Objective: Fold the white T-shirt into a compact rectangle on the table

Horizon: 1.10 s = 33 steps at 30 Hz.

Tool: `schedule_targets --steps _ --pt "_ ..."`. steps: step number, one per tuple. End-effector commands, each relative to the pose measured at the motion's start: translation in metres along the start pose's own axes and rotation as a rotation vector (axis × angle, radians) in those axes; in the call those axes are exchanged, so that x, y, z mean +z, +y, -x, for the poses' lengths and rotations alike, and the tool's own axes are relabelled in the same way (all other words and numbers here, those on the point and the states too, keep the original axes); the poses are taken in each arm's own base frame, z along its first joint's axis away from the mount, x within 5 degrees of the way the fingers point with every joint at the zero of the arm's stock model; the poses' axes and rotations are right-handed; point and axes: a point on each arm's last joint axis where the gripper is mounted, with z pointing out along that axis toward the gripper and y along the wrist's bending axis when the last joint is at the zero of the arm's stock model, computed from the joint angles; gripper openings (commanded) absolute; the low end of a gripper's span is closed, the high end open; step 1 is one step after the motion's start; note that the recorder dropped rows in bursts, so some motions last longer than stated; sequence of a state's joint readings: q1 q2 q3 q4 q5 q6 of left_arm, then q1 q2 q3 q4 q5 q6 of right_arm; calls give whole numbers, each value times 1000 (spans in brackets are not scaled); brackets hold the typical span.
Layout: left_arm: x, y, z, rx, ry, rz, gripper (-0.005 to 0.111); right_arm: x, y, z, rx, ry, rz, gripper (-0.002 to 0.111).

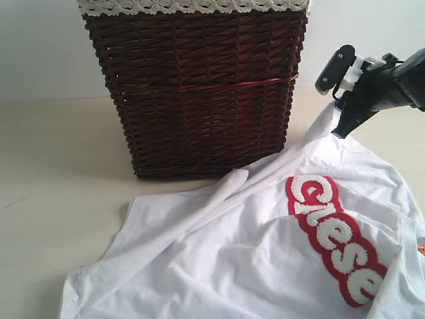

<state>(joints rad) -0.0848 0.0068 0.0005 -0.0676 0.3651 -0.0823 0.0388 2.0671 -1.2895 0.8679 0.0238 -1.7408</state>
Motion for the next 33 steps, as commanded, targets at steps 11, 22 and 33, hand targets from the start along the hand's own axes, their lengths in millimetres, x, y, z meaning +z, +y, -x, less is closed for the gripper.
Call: schedule_targets --steps 11,22,33 --pt "-1 0 1 5 -12 -6 12 -129 16 36 40 -199 555 61" --pt "-1 0 1 5 -12 -6 12 -176 105 -68 -50 226 614 47" --pt "-1 0 1 5 -12 -6 12 -127 120 -122 165 334 325 9"
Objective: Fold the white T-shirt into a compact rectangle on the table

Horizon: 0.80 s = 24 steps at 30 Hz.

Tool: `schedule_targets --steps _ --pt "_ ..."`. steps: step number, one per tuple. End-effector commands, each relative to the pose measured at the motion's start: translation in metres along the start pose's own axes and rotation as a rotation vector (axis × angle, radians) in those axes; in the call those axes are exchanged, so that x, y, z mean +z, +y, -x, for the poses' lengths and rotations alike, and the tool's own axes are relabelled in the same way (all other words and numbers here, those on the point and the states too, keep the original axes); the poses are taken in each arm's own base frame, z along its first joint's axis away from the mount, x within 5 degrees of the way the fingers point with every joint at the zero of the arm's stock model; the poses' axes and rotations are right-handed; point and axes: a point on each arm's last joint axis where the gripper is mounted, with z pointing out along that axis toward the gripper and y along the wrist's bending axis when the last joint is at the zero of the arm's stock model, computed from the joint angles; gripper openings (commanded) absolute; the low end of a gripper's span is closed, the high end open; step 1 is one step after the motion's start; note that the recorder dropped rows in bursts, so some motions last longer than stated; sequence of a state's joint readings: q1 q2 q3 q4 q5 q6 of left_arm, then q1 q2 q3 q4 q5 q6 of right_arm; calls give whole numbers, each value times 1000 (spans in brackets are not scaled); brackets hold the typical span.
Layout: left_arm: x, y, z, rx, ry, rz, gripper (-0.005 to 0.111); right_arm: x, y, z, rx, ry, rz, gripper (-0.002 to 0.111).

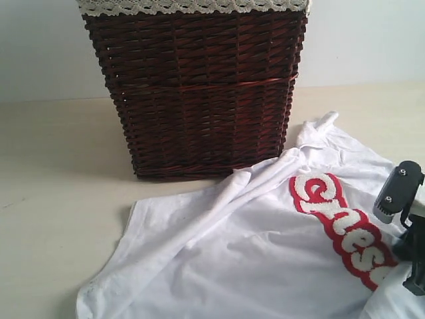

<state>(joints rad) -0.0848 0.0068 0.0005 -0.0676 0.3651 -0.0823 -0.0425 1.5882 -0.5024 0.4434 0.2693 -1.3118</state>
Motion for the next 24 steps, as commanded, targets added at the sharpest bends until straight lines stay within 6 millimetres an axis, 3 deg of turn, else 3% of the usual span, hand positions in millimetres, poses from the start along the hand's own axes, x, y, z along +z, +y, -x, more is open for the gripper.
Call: schedule_targets --steps 1,5,9,12,17,21,24 --pt "-1 0 1 5 -12 -6 12 23 -12 -6 105 15 -113 6" --pt "-1 0 1 5 -12 -6 12 29 -15 -7 114 20 -144 3" --pt "-1 0 1 5 -12 -6 12 18 -19 -3 136 -19 -190 6" --pt "-1 0 1 5 -12 -6 12 -9 -18 5 126 -85 -211 20" --pt "-1 0 1 5 -12 -6 12 -71 -7 15 70 -233 -263 58" --pt "-1 0 1 5 -12 -6 12 -107 13 9 36 -288 -214 62" --pt "-1 0 1 5 -12 -6 12 -111 26 -22 94 -139 5 59"
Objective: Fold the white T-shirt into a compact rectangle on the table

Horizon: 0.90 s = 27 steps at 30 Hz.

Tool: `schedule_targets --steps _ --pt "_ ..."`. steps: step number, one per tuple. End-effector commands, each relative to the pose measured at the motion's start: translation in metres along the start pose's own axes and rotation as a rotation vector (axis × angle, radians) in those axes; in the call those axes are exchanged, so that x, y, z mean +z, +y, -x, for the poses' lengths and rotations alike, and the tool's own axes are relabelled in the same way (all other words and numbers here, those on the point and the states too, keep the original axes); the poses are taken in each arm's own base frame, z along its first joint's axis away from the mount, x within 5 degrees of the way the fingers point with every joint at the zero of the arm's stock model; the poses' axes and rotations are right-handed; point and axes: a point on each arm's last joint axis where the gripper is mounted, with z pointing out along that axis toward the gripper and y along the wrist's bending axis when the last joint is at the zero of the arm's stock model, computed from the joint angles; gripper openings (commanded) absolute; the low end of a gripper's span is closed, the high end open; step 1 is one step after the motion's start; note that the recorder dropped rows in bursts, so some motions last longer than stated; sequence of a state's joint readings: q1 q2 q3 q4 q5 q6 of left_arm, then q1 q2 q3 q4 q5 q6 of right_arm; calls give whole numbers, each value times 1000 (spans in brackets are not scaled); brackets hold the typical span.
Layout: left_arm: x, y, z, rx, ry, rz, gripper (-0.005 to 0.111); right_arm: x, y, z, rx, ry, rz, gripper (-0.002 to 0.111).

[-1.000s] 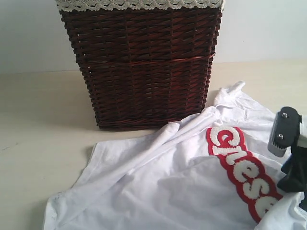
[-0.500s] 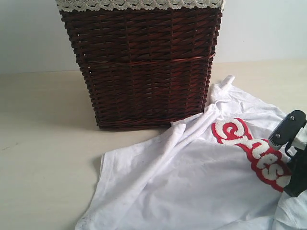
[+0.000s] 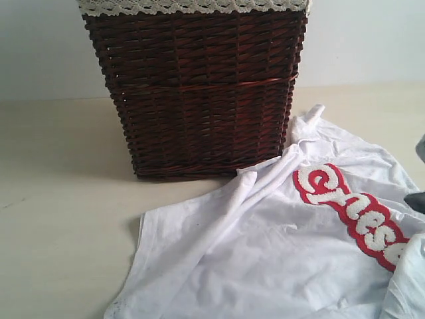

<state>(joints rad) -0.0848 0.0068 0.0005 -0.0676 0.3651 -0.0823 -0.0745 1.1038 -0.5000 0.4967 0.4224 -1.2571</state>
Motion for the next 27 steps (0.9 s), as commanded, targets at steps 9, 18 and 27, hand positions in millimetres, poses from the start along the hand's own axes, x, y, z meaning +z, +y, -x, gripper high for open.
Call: schedule_targets --steps 9,18,27 --pt "-1 0 1 5 -12 -6 12 -37 5 -124 -18 403 254 56" --pt "-1 0 1 5 -12 -6 12 -14 12 -148 -30 405 166 56" --pt "-1 0 1 5 -12 -6 12 -4 10 -141 1 285 157 48"
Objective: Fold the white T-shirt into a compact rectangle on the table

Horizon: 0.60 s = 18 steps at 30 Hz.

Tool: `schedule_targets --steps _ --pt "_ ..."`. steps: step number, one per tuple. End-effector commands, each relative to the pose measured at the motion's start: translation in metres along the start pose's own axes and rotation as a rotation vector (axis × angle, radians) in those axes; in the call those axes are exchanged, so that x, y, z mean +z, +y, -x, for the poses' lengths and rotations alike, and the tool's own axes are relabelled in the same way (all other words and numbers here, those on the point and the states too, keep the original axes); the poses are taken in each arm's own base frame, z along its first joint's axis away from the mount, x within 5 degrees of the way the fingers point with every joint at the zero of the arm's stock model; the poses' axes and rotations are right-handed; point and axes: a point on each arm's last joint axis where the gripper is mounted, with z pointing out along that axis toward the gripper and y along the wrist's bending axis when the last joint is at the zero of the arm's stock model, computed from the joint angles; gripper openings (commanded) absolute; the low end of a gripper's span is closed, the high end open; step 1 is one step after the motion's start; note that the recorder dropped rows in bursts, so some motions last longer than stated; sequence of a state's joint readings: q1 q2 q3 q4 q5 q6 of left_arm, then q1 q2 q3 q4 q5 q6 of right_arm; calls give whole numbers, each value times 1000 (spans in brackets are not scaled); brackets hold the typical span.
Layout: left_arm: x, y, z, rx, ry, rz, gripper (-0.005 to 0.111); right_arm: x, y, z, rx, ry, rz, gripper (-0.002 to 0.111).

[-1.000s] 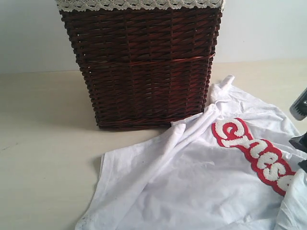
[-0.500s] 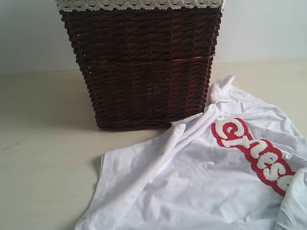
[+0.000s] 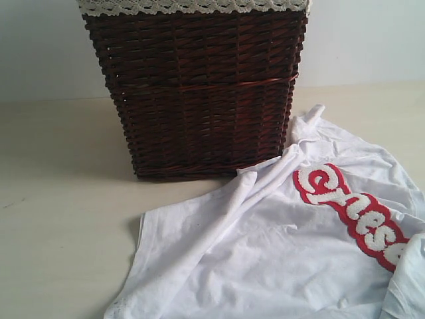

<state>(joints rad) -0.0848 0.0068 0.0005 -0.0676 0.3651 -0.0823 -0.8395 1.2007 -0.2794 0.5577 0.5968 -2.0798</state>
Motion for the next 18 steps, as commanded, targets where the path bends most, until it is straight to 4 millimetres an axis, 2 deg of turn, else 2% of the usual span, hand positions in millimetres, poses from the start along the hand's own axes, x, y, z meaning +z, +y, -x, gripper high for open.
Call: schedule_targets --steps 1,6,8,10,14,15,18 --pt "-1 0 1 5 -12 -6 12 6 0 -1 16 -17 25 47" --pt "-1 0 1 5 -12 -6 12 20 -1 -8 40 7 94 46" --pt "-1 0 1 5 -12 -6 12 25 -1 -10 50 16 114 43" --pt "-1 0 1 5 -12 -6 12 28 -1 -12 55 21 121 33" --pt "-1 0 1 5 -12 -6 12 28 -1 -11 69 14 125 4" --pt "-1 0 1 5 -12 -6 12 28 -1 -11 70 13 123 0" --pt "-1 0 1 5 -12 -6 12 26 -2 -9 90 3 102 0"
